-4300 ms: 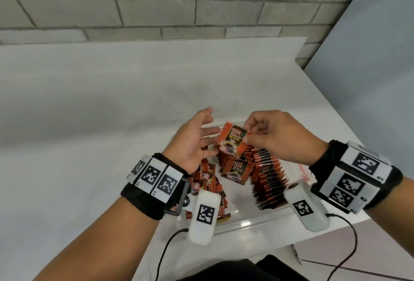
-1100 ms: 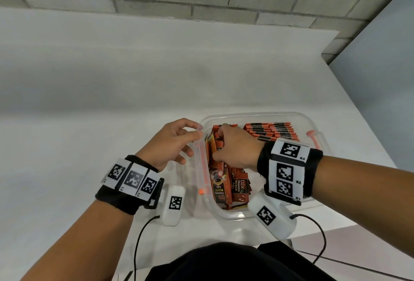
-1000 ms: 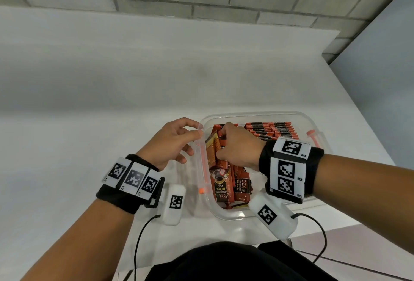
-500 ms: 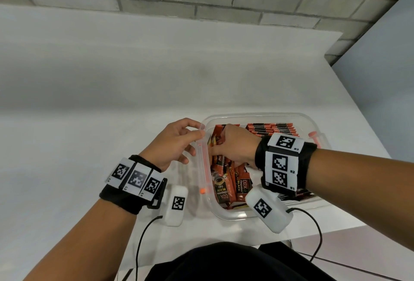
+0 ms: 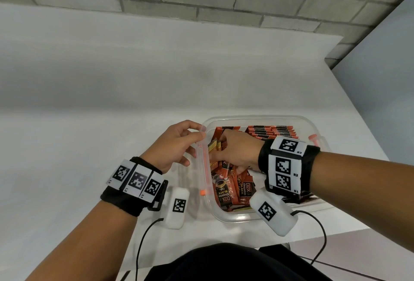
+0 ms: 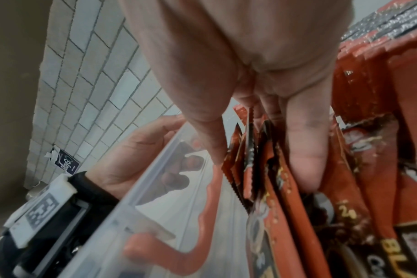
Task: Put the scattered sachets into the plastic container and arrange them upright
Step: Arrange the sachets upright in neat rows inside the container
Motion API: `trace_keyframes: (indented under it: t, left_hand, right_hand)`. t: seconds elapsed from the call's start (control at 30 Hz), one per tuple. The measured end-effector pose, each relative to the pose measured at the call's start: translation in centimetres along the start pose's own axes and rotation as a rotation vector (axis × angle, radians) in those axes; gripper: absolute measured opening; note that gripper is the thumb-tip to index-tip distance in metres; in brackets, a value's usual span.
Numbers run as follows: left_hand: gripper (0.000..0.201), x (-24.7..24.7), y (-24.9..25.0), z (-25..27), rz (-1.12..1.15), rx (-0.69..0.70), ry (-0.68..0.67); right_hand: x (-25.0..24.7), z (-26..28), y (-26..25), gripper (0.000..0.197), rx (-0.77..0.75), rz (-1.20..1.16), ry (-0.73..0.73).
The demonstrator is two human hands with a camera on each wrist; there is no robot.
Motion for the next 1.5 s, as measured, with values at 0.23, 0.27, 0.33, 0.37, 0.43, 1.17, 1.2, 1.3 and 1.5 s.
trace_keyframes:
  t: [0.23,0.27,0.33,0.37,0.43,1.17,1.2,1.3,1.5]
  left_hand:
    - [0.016,0.0,-0.1,0.0,0.007,-0.006,-0.001]
    - [0.016,0.0,-0.1,0.0,0.009,-0.007,-0.001]
    - [0.017,-0.1,-0.1,0.0,0.012,-0.008,0.002]
    - [0.017,-0.2,-0.1,0.0,0.012,-0.007,0.005]
    - [0.016,-0.5,0.0,0.0,0.015,-0.003,0.022]
    - [0.020,8.7,9.6,2.6,0.080,0.132,-0.348]
    - [0.020,8.7,9.4,2.5,0.079,0.134,-0.344]
    - [0.022,8.4,8.7,2.0,0.072,0.134,-0.321]
    - [0.040,7.3,8.7,0.7,0.360,0.148,-0.151]
  right_hand:
    - [0.2,-1.5,1.3,0.057,0.051,-0.060,-0.022]
    - [0.1,-1.6,1.4,0.055,0.047,-0.078,-0.030]
    - [-0.6,-1.5,1.7,0.052,0.032,-0.114,-0.032]
    - [-1.1,-1.4,1.8,0.052,0.024,-0.134,-0.025]
    - [-2.1,-1.2,2.1,0.054,0.008,-0.172,-0.015]
    - [-12.7,6.2,-0.3,0.045,-0.607,-0.882,0.175]
    - [-12.9,6.1,0.1,0.046,-0.609,-0.903,0.188]
    - [-14.2,5.7,1.5,0.039,-0.607,-1.028,0.249]
    - [-13.0,5.3,3.0,0.035,-0.556,-0.988,0.159]
Point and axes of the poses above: each hand's wrist, its own z-axis away from the middle knuckle, its own x-axis out of the palm, y = z × x, the point moved 7 cm from there along -z, towards the middle knuckle, and after that the axes turned 10 degrees about -z, right-handed, at the moved point
